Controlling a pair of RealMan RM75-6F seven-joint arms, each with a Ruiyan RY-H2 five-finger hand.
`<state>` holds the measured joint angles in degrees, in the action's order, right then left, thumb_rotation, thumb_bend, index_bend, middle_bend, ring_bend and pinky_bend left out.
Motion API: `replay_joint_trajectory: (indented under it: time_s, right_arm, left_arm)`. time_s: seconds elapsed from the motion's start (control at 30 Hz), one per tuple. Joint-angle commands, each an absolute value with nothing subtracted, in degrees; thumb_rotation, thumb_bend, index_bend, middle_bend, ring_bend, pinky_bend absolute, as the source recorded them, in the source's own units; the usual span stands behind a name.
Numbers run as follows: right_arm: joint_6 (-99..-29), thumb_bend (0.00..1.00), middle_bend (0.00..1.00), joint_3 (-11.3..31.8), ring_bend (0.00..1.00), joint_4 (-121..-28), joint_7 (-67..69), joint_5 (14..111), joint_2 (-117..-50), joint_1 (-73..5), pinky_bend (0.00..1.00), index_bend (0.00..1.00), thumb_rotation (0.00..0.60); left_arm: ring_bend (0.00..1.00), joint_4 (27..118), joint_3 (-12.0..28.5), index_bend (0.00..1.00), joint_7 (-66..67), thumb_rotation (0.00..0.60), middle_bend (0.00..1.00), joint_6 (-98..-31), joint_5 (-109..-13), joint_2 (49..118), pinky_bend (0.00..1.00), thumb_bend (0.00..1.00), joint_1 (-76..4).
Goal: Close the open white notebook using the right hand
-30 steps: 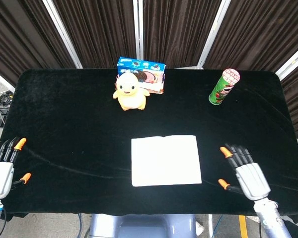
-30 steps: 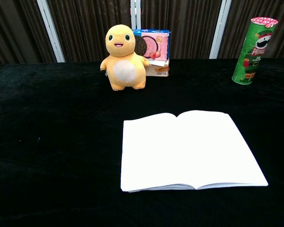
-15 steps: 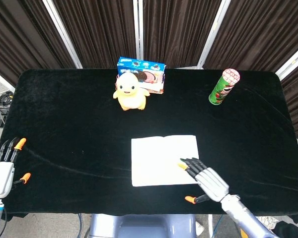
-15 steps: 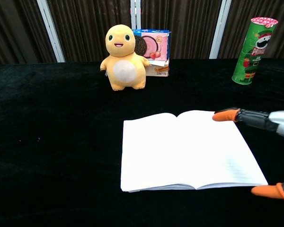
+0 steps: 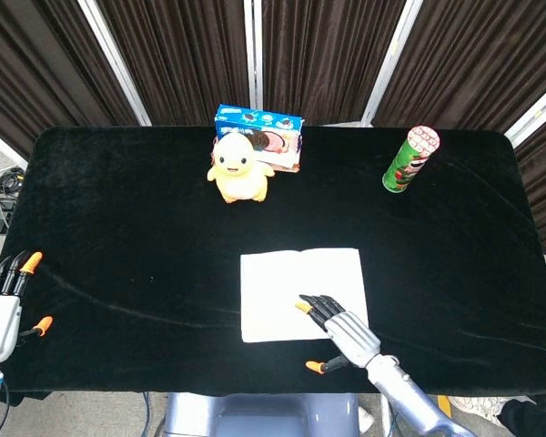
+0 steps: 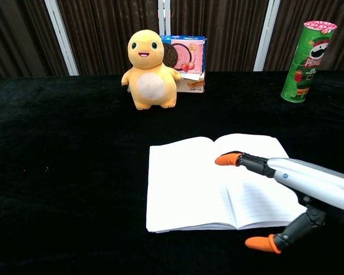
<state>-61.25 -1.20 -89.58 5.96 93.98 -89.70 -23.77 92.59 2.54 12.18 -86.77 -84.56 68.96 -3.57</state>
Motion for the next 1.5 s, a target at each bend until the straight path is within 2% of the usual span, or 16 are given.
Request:
replay_joint_trajectory:
  time_s: [0.03, 0.27, 0.57, 1.5]
  right_arm:
    - [-61.63, 0.09, 0.00, -0.05, 0.00, -87.22, 4.50, 92.59, -92.53, -24.04, 0.00, 0.00, 0.600]
    - [-62.52, 0.09, 0.00, 1.91, 0.00, -83.31, 2.48, 90.15, -97.26, -24.46, 0.00, 0.00, 0.600]
    - [-62.64, 0.09, 0.00, 1.44, 0.00, -81.42, 0.50, 89.16, -99.89, -24.78, 0.00, 0.00, 0.600]
    - [-67.40, 0.10, 0.00, 0.66, 0.00, -66.64, -1.05, 88.77, -111.39, -23.53, 0.00, 0.00, 0.600]
  left_arm:
    - [0.00, 92.51, 2.68, 0.00, 11.87, 0.600, 0.00, -86.62, -84.28, 68.85, 0.00, 0.18, -3.62]
    - [0.00, 92.28, 3.03, 0.00, 11.44, 0.600, 0.00, -85.68, -83.04, 68.76, 0.00, 0.18, -3.89]
    - [0.00, 92.20, 3.15, 0.00, 11.49, 0.600, 0.00, -85.33, -82.34, 68.81, 0.00, 0.18, -3.97]
    - [0.00, 92.86, 3.85, 0.00, 11.09, 0.600, 0.00, -84.31, -79.45, 68.10, 0.00, 0.18, -4.00]
